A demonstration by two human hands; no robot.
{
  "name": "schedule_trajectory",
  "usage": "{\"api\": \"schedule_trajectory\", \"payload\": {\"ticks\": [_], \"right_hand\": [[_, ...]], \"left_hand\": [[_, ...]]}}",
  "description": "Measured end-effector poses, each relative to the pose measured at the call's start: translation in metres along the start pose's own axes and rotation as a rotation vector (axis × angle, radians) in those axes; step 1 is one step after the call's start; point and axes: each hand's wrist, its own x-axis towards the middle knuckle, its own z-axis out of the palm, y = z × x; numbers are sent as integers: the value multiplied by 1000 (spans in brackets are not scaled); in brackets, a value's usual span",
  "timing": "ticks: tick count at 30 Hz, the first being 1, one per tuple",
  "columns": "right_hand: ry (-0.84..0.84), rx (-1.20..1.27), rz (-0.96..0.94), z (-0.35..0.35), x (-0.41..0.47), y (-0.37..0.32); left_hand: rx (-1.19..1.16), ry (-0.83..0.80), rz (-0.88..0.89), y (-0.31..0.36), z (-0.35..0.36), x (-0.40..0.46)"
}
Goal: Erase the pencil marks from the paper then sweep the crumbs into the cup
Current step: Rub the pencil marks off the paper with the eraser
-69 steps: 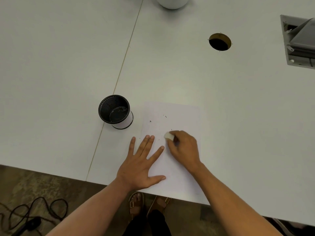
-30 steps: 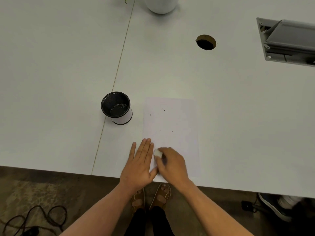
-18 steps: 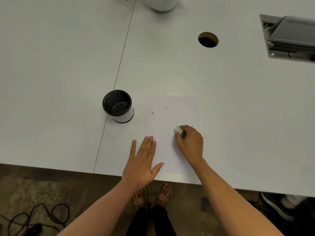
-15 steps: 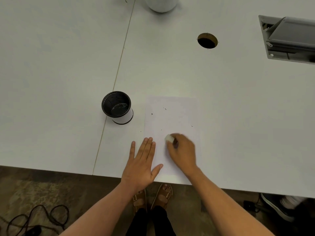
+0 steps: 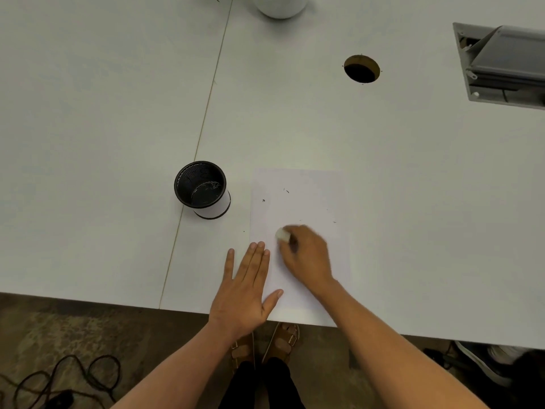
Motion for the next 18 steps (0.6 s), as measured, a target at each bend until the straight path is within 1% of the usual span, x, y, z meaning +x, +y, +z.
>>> {"api": "schedule_trajectory", "payload": {"ticks": [1, 2, 3, 5, 8, 11, 13, 16, 18], "right_hand": [[-67, -9, -45, 5, -10, -4], [-101, -18, -77, 7, -16, -6], [-98, -29, -95, 7, -14, -6], [-52, -56, -85, 5, 8, -1], [-6, -110, -19, -1, 51, 6], [30, -112, 33, -1, 68, 6], [24, -66, 11, 0, 55, 2], [-77, -26, -82, 6, 5, -4], [-87, -38, -57, 3, -20, 3]], "left_hand": [[-5, -1, -3, 0, 0, 1], [-12, -4, -6, 0, -1, 1], [-14, -9, -6, 0, -1, 2], [-3, -13, -8, 0, -1, 1], [-3, -9, -3, 0, -1, 0], [-3, 3, -1, -1, 0, 0], [-9, 11, 1, -1, 1, 0], [-23, 28, -1, -1, 1, 1], [-23, 24, -7, -1, 2, 1]]}}
